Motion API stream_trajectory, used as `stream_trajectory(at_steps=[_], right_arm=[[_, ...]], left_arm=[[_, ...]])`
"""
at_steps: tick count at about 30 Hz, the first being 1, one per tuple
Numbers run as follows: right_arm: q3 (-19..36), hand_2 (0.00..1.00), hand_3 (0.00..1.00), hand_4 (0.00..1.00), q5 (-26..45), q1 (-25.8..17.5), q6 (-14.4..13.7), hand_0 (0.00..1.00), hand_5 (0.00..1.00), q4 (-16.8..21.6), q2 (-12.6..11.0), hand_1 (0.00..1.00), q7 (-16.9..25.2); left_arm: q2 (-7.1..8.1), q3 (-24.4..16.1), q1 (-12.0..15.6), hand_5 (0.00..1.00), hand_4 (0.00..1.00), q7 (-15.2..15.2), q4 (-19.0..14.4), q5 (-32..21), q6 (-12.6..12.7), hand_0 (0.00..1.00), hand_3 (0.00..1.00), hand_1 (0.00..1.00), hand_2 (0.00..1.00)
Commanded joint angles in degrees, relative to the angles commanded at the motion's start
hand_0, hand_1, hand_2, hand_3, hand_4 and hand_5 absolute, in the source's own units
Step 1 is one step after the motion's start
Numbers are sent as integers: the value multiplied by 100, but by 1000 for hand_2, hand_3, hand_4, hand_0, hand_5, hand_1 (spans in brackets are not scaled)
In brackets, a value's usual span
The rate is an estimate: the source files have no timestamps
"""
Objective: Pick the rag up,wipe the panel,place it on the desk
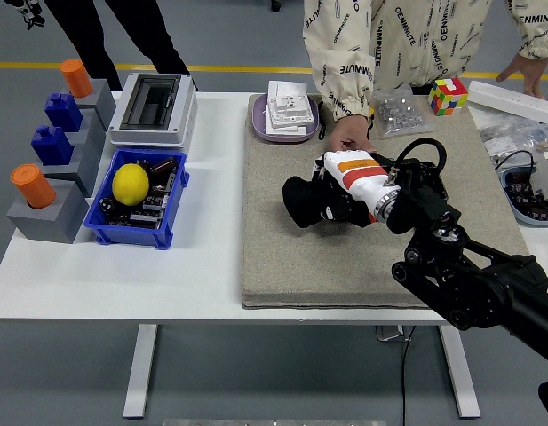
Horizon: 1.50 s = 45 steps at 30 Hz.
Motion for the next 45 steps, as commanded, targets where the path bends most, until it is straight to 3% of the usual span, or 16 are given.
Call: stream_trajectory(at_steps=[28,45], right_arm=[[431,394,393,998,-22,-347,25,249,40,-19,-636,300,17],[680,394,393,998,14,-467,79,249,41,-104,-1255,300,26]], left_arm=[[0,18,19,467,592,-11,0,-14,-6,647,566,689,723],[-14,-13,12,469,592,-16,0,-11,-7,641,566,689,723]])
